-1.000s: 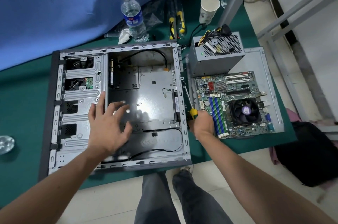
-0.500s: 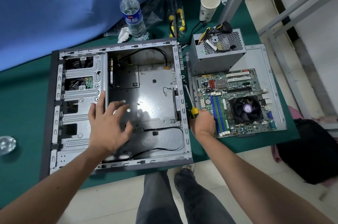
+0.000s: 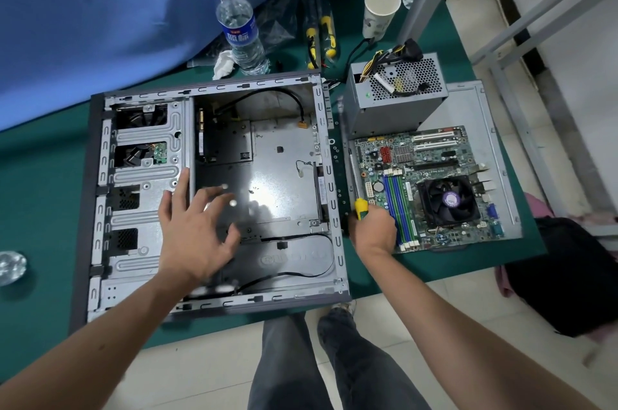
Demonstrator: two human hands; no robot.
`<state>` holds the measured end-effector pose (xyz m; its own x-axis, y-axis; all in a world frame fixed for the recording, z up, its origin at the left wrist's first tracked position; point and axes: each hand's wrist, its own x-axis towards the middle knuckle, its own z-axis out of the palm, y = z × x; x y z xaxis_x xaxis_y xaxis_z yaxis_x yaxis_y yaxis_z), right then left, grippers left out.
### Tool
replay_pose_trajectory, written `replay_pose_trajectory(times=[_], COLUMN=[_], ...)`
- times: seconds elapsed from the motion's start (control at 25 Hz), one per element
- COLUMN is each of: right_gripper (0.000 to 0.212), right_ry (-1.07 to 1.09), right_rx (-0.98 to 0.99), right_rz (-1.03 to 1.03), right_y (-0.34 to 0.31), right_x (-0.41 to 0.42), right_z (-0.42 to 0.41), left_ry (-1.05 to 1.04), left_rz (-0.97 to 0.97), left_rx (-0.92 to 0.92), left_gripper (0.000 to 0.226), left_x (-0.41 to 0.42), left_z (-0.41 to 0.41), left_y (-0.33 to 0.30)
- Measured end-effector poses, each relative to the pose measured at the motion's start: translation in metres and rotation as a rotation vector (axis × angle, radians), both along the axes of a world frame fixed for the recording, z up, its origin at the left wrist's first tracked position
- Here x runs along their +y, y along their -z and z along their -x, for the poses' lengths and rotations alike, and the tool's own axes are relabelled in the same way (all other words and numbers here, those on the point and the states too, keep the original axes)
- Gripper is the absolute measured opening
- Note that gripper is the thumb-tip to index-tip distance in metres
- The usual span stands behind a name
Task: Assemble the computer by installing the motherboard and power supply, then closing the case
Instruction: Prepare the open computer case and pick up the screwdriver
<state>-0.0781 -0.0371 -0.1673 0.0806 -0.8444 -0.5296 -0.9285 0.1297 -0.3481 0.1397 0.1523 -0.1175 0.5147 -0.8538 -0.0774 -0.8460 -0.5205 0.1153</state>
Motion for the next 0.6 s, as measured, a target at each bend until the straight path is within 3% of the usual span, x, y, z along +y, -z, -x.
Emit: replay_pose_trajectory(times=[0.12, 0.6], right_gripper=[0.021, 0.011], right_ry=[0.056, -0.104], right_rx=[-0.125, -0.236], right_rz=[-0.022, -0.120], right_y=[-0.004, -0.001], right_x=[0.000, -0.014], right_z=[0.007, 0.014], left_ry=[-0.001, -0.020], left_rz=[0.001, 0.014], left_rx=[0.006, 0.018], left_gripper=[0.055, 0.060], left_x=[0.001, -0.005], left_z=[0.000, 0.007], left_y=[-0.001, -0.010])
